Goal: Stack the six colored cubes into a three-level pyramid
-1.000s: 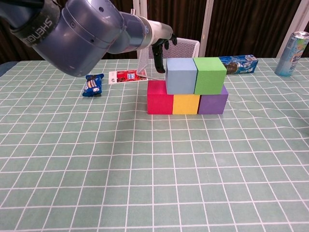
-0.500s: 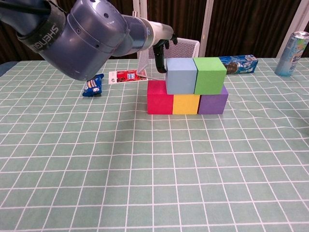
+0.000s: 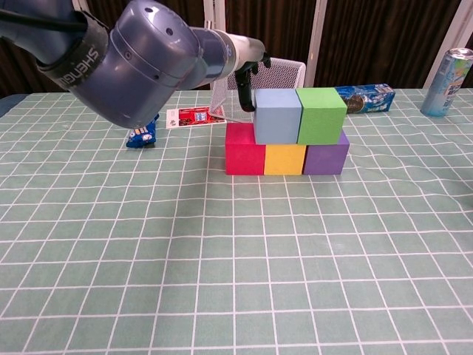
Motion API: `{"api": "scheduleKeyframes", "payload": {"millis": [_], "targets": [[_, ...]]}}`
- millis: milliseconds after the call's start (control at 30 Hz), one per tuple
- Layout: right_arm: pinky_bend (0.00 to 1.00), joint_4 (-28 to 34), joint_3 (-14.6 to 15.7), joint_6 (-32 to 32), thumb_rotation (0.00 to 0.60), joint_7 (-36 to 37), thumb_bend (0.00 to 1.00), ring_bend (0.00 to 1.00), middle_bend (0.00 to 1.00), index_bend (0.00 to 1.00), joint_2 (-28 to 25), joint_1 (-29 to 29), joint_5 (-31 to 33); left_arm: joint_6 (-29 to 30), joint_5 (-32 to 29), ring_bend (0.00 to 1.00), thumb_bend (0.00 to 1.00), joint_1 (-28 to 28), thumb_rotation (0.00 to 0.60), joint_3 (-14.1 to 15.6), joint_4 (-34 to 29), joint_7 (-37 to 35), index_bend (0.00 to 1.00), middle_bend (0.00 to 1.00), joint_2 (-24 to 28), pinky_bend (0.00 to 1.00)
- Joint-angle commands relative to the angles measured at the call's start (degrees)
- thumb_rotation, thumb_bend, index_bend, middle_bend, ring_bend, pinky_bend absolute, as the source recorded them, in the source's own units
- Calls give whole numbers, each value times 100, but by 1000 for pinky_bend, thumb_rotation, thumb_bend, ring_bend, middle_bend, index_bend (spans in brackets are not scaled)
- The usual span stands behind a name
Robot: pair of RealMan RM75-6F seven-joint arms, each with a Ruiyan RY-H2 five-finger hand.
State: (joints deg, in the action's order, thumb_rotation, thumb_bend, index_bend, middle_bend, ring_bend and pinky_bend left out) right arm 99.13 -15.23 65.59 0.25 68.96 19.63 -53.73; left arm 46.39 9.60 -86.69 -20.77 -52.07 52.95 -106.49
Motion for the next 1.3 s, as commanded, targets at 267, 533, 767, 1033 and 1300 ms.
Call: {"api": "scheduleKeyframes", "payload": {"millis": [267,533,767,1033,1300], "targets": [[0,0,8,-10,600,-15,236,0,0,0,7,8,9,-39,93,11,379,4,600,-95,168,12,0,103,-109,12],[0,-2,13,-23,600,-25,236,0,0,0,7,14,23,-50,139,11,379,35,600,-165,209,19,0,103,-142,12],[0,6,30,-22,600,-33,236,0,0,0,6,12,-3,-28,148,11,377,132,600,-199,16,19,0,98,-45,12],[0,48,45,-1,600,-57,236,0,0,0,0,12,-44,214,244,10,331,399,600,-212,-614,-97,0,95,316,11],[0,141,76,68,600,-107,237,0,0,0,-40,2,-186,821,480,11,261,958,600,-290,-2014,-478,0,82,1145,11]]}}
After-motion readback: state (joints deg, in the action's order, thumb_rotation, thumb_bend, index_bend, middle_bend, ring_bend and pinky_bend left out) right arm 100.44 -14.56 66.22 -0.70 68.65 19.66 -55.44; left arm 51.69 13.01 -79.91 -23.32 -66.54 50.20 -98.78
